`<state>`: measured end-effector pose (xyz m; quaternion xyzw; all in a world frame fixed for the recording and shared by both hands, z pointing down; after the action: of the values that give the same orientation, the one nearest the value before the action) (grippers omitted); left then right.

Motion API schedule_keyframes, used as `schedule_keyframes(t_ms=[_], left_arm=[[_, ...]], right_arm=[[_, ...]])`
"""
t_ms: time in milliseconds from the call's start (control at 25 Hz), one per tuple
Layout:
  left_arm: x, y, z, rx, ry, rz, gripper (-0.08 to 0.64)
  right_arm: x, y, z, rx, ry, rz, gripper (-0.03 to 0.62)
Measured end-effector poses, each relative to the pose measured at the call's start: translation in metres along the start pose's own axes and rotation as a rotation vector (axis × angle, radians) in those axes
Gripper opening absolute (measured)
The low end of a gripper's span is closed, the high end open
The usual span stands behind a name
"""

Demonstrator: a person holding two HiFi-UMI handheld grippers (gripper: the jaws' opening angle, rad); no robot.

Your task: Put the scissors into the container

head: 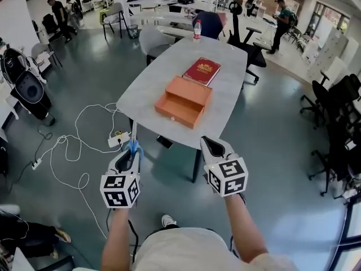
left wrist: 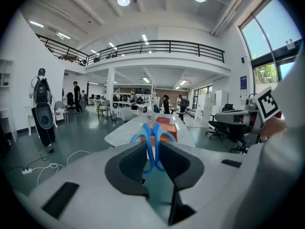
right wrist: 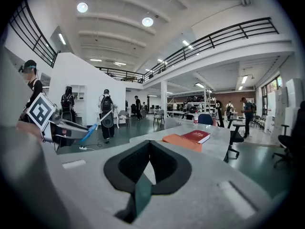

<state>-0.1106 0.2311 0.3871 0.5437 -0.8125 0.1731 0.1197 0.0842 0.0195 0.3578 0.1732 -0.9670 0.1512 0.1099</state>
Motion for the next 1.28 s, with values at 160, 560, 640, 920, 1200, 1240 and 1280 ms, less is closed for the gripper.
schedule_keyframes(t_ms=[160,560,640,920,1200,1240,1280], left_arm=[[0.015,0.018,-0.004,0.005,-0.008,-0.036,0.080],[0.045,0.028,0.003,0.020,-0.018,-0.096,0.080],[0.051,0.029,0.007,0.029,-0.017,-0.101,0.080],[0.093,0.033,0.016,0.046,-0.001,-0.103,0.080],[0.155,0.042,0.037,0.052,0.025,-0.104,0.080],[0.165,0.043,0.040,0.053,0.028,-0.107,0.080],[0.175,0.043,0.042,0.053,0.032,-0.110,0.080]], right_arm=[[0.013,0.008,-0.001,-0.001,-0.006,-0.034,0.005],[0.024,-0.001,0.004,0.008,-0.022,-0.097,0.005],[0.028,-0.005,0.006,0.012,-0.025,-0.102,0.005],[0.062,-0.035,0.010,0.033,-0.027,-0.098,0.005],[0.113,-0.076,0.027,0.051,-0.006,-0.094,0.005],[0.120,-0.083,0.029,0.053,-0.002,-0.096,0.005],[0.127,-0.090,0.031,0.055,0.002,-0.098,0.005]])
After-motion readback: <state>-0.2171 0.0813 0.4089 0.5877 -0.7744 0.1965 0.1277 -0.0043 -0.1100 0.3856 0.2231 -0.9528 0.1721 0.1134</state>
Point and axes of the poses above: the fingertips, and each gripper's own axes: x forward along the fingers, y to its left, z out of its top, the point moved 8 cm from there along -x, backward along the fingers, and after that the axes turned 15 degrees about x, right-handed, at the moved point
